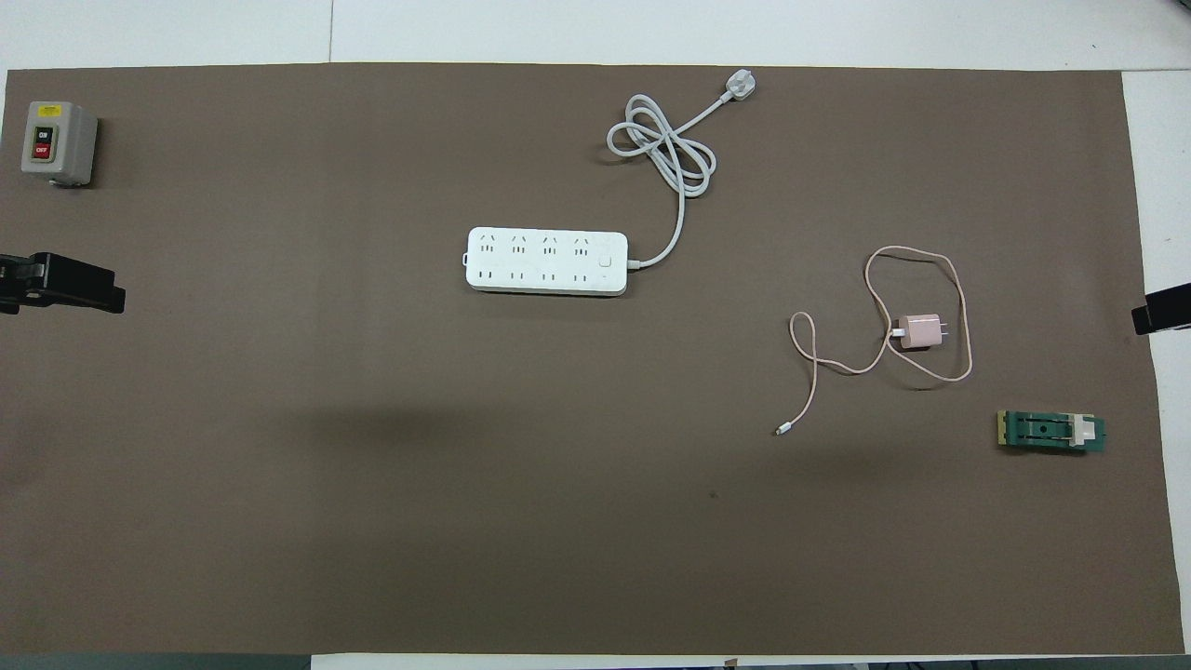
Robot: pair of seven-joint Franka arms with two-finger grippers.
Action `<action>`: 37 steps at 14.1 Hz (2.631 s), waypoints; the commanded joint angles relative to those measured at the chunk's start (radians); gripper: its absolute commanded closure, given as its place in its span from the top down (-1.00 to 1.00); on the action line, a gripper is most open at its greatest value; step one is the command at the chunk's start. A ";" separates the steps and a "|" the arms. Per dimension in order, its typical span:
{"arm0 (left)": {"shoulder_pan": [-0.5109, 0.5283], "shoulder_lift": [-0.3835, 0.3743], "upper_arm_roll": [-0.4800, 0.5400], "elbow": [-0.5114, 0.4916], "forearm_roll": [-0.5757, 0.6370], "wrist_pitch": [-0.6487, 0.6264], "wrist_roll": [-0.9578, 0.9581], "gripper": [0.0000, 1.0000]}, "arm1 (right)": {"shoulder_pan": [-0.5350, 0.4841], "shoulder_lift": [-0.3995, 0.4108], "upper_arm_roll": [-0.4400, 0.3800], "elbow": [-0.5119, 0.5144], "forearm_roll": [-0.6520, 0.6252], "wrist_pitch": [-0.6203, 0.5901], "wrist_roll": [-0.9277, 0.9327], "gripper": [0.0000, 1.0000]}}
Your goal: Plug charger into power strip
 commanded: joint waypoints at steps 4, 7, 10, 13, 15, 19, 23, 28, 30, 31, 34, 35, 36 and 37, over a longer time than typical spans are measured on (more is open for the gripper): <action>-0.015 -0.034 0.013 -0.038 0.023 0.015 -0.003 1.00 | -0.010 -0.001 0.008 -0.004 -0.018 0.011 -0.010 1.00; -0.015 -0.033 0.013 -0.038 0.023 0.015 -0.003 1.00 | -0.027 -0.004 0.006 -0.005 -0.018 -0.005 -0.015 1.00; -0.015 -0.033 0.013 -0.038 0.023 0.015 -0.003 1.00 | -0.055 -0.006 0.006 -0.011 -0.018 -0.006 -0.027 1.00; -0.015 -0.033 0.011 -0.038 0.023 0.015 -0.003 1.00 | -0.067 -0.021 0.005 -0.043 -0.007 -0.005 -0.014 1.00; -0.015 -0.033 0.011 -0.038 0.023 0.015 -0.003 1.00 | -0.067 -0.033 0.005 -0.086 -0.002 0.003 0.061 1.00; -0.015 -0.033 0.011 -0.038 0.023 0.015 -0.003 1.00 | -0.056 -0.023 0.006 -0.166 0.036 0.056 0.317 1.00; -0.015 -0.033 0.011 -0.038 0.023 0.015 -0.003 1.00 | -0.069 0.017 0.006 -0.237 0.174 0.115 0.547 1.00; -0.015 -0.033 0.011 -0.038 0.023 0.015 -0.003 1.00 | -0.105 0.140 0.005 -0.237 0.338 0.170 0.756 1.00; -0.015 -0.033 0.011 -0.038 0.023 0.015 -0.003 1.00 | -0.118 0.183 0.005 -0.237 0.399 0.207 0.842 1.00; -0.015 -0.033 0.011 -0.038 0.023 0.015 -0.003 1.00 | -0.125 0.203 0.005 -0.237 0.427 0.222 0.879 1.00; -0.015 -0.033 0.011 -0.038 0.023 0.015 -0.003 1.00 | -0.136 0.258 0.003 -0.237 0.510 0.257 0.976 1.00; -0.015 -0.033 0.011 -0.038 0.023 0.015 -0.003 1.00 | -0.145 0.282 0.003 -0.234 0.546 0.279 1.012 1.00; -0.015 -0.033 0.011 -0.038 0.023 0.015 -0.003 1.00 | -0.145 0.310 0.003 -0.232 0.571 0.296 1.026 1.00; -0.015 -0.033 0.013 -0.038 0.023 0.015 -0.003 1.00 | -0.155 0.339 0.002 -0.225 0.583 0.305 1.028 1.00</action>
